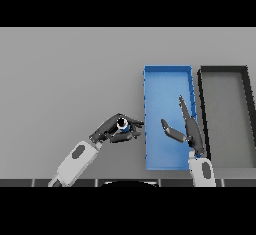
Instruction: Pick up the blue pipe and place it into the blue bin.
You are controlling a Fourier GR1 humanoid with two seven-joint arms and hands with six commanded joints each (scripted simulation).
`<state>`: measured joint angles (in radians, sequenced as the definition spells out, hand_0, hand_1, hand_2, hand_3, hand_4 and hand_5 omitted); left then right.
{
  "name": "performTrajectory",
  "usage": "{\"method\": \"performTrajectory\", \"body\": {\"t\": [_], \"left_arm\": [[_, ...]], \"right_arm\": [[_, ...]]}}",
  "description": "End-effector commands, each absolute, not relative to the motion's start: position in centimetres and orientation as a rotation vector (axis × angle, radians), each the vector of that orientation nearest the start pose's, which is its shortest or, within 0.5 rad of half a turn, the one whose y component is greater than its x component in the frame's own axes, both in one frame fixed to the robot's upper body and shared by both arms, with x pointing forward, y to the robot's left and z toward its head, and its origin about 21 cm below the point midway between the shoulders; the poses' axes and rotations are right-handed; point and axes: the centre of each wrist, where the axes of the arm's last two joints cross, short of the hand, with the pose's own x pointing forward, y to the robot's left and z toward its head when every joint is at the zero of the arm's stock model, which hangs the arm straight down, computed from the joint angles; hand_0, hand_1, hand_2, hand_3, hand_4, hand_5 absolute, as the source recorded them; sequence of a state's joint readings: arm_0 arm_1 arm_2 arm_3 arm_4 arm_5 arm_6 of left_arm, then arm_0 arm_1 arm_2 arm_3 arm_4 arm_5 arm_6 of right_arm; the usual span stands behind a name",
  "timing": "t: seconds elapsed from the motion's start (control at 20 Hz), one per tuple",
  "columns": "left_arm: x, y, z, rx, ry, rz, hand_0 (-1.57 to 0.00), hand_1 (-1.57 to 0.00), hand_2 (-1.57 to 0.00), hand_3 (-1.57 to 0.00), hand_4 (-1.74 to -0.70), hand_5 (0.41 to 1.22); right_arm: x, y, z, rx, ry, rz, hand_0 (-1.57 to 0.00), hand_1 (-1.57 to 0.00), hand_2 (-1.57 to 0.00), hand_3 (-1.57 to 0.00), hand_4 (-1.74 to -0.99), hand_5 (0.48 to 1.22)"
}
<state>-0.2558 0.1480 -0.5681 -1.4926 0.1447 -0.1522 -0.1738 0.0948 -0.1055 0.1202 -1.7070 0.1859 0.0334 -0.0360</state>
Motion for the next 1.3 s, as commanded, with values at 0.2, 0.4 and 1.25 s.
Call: {"method": "performTrajectory", "body": {"t": [0.2, 0.4, 1.25], "left_arm": [[26.0, 10.5, 4.5, -0.608, -1.685, -0.736, -1.56, -1.56, -1.56, -1.49, -1.74, 1.218], [26.1, 10.4, 4.1, -0.583, -1.668, -0.758, -1.57, -1.57, -1.57, -1.5, -1.74, 1.219], [26.5, 10.8, 4.2, -0.575, -1.663, -0.793, -1.57, -1.57, -1.57, -1.49, -1.74, 1.221]], "right_arm": [[22.0, -23.6, 1.5, -0.132, -1.663, 0.319, 0.0, 0.0, 0.0, 0.0, -1.136, 0.604], [22.0, -23.7, 1.6, -0.132, -1.646, 0.322, 0.0, 0.0, 0.0, 0.0, -1.141, 0.605], [24.6, -22.5, 13.6, 0.513, -1.704, 0.766, 0.0, 0.0, 0.0, 0.0, -1.309, 0.503]]}}
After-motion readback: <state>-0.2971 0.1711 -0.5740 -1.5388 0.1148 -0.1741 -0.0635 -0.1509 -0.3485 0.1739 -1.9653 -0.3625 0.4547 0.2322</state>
